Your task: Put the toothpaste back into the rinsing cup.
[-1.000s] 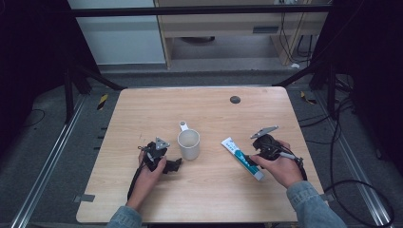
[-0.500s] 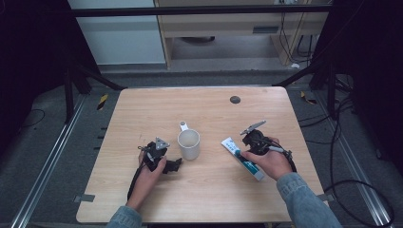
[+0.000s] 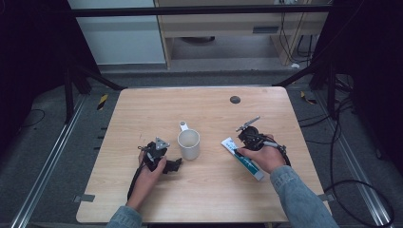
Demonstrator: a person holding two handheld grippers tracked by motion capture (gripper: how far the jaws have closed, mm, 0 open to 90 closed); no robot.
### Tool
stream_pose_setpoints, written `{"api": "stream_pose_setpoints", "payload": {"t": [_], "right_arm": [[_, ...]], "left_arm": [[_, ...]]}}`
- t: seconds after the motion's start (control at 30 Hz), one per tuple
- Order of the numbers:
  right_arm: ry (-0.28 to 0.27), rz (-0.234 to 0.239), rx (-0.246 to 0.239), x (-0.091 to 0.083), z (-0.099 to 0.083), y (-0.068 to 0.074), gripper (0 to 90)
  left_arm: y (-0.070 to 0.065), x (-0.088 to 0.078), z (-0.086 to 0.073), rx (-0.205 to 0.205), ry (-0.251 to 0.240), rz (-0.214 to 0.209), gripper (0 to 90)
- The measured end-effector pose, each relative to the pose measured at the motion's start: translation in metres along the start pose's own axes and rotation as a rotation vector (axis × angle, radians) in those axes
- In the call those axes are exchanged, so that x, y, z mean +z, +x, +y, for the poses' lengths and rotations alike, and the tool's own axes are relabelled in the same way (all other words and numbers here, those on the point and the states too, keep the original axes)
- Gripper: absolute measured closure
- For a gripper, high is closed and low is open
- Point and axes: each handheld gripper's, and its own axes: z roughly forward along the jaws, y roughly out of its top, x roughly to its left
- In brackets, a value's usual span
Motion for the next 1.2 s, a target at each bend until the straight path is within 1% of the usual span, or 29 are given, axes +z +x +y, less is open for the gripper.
{"api": "stream_pose_setpoints", "payload": {"t": [0.13, 0.33, 0.47, 0.57, 0.63, 0.77, 0.83, 1.1, 1.13, 1.2], "right_arm": [[0.013, 0.006, 0.007, 0.006, 0.004, -0.002, 45.7], [0.021, 0.012, 0.006, 0.009, 0.005, -0.001, 45.8], [0.027, 0.02, 0.0, 0.012, 0.007, 0.0, 48.0], [0.053, 0.029, -0.007, 0.018, 0.009, 0.003, 50.3], [0.071, 0.032, -0.002, 0.021, 0.011, 0.005, 50.2], [0.085, 0.03, -0.006, 0.026, 0.012, 0.006, 49.3], [0.099, 0.027, 0.001, 0.028, 0.013, 0.005, 48.5], [0.109, 0.02, 0.003, 0.032, 0.012, 0.003, 47.1], [0.117, 0.022, 0.01, 0.034, 0.012, 0.004, 46.5], [0.123, 0.02, 0.006, 0.036, 0.012, 0.004, 46.4]], "left_arm": [[0.0, 0.0, 0.0, 0.0, 0.0, 0.0, 0.0], [0.0, 0.0, 0.0, 0.0, 0.0, 0.0, 0.0], [0.0, 0.0, 0.0, 0.0, 0.0, 0.0, 0.0], [0.0, 0.0, 0.0, 0.0, 0.0, 0.0, 0.0], [0.0, 0.0, 0.0, 0.0, 0.0, 0.0, 0.0], [0.0, 0.0, 0.0, 0.0, 0.0, -0.001, 0.0], [0.0, 0.0, 0.0, 0.0, 0.0, 0.0, 0.0], [0.0, 0.0, 0.0, 0.001, 0.0, -0.001, 0.0], [0.0, 0.0, 0.0, 0.002, 0.0, -0.001, 0.0], [0.0, 0.0, 0.0, 0.002, 0.0, -0.002, 0.0]]}}
